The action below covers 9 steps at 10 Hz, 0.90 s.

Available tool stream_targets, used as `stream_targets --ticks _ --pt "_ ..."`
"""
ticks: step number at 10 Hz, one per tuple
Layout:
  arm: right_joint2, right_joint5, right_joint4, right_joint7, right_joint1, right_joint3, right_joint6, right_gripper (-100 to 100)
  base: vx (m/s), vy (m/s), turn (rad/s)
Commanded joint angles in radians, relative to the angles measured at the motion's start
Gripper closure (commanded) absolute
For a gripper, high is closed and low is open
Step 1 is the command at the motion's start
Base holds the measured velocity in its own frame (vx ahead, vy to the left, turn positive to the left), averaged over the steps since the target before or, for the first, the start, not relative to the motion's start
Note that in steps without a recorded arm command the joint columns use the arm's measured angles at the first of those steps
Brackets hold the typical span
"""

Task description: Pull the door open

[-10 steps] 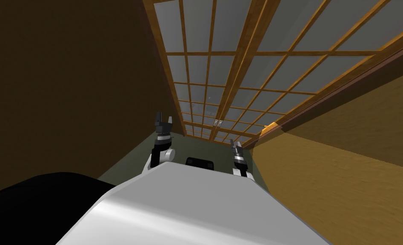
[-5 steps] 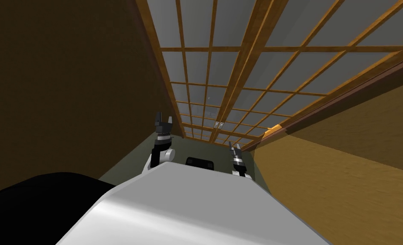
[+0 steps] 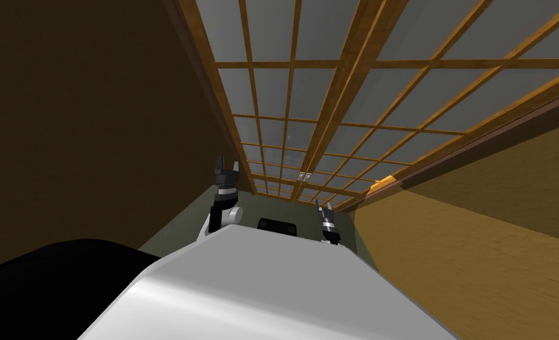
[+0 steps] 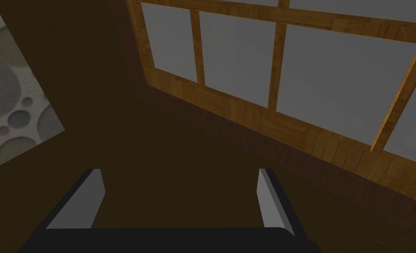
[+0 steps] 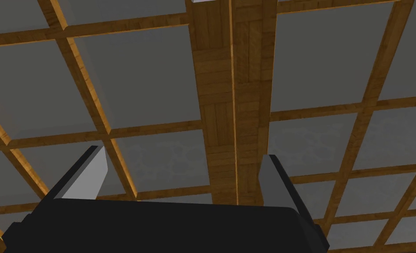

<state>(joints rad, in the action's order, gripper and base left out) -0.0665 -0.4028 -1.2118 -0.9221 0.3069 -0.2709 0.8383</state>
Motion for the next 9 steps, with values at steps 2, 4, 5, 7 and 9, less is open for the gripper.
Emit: stream_targets --ticks 2,4,5,7,9 --pt "0.008 -0.028 0.061 -0.059 -0.011 -0.017 0.02 -100 0.149 0.051 -0.033" --pt "0.016 -0.048 0.106 -0.101 -0.019 -0.029 0.034 -100 0.208 0.007 -0.033" --pt "0.018 -0.053 0.117 -0.111 -0.021 -0.032 0.037 -100 0.166 0.011 -0.022" --pt "0.026 -0.07 0.155 -0.147 -0.028 -0.042 0.05 -100 0.163 0.024 -0.027" --pt "0.033 -0.082 0.183 -0.173 -0.035 -0.049 0.059 -100 0.176 0.016 -0.021"
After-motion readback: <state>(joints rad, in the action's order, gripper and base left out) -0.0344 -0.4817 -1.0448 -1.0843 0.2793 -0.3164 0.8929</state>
